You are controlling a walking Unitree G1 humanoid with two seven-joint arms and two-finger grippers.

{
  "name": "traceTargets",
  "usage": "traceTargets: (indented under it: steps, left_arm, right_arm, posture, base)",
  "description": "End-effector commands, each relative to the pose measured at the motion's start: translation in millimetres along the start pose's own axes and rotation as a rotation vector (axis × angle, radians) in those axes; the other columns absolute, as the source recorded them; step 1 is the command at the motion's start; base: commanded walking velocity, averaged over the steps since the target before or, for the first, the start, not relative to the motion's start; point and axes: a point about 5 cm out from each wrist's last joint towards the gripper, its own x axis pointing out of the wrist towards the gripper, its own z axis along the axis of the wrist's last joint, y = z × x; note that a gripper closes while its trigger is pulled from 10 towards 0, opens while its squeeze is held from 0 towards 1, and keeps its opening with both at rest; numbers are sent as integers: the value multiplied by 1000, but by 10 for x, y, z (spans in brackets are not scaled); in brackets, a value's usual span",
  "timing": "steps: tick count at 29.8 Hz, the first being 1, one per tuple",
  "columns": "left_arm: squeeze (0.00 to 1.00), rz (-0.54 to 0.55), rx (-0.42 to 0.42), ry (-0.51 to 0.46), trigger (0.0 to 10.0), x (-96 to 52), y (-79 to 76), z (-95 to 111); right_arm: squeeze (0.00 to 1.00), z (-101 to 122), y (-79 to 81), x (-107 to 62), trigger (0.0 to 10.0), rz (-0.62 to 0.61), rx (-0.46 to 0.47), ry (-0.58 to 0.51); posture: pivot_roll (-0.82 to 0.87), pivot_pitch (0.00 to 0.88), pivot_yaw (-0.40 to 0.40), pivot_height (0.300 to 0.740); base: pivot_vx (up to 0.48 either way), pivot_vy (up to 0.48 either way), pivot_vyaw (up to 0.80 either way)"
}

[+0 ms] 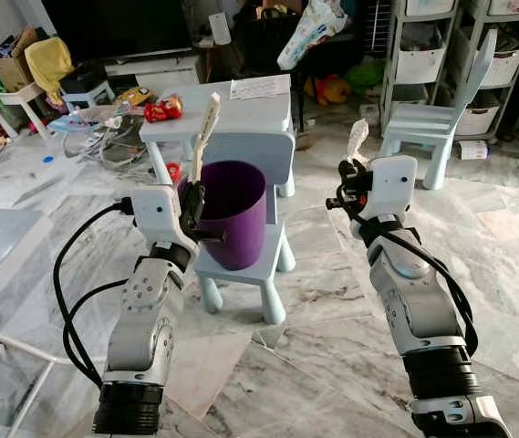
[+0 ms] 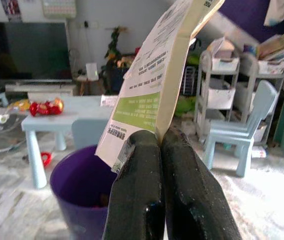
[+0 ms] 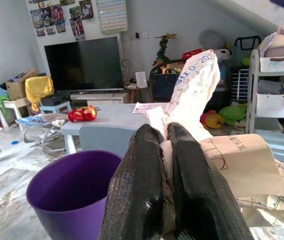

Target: Picking trash to rubbish bin

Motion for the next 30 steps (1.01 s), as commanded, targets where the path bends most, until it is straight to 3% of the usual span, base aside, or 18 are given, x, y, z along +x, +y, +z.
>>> traceTargets:
  steps: [1, 9, 19, 30]
  left_arm:
    - [0, 46, 20, -16, 10000, 35, 144, 65]
    - [0, 53, 23, -35, 10000, 74, 117, 90]
    - [0, 112, -59, -26, 10000, -53, -44, -85]
    - [0, 90, -47, -33, 10000, -11, -53, -48]
  right_arm:
    - [0, 9, 14, 19, 10000, 0, 0, -6]
    - [0, 9, 4, 44, 10000, 38, -24, 22]
    - [0, 35, -19, 85, 10000, 106, -62, 54]
    - [0, 15, 30, 33, 10000, 105, -49, 53]
  posture:
    - [-22, 18, 109, 740]
    - [-36, 8, 43, 740]
    - [-60, 37, -54, 740]
    - [-70, 48, -9, 740]
  base:
    - [0, 0, 0]
    - [0, 0, 0]
    - [0, 0, 0]
    - [60, 0, 0]
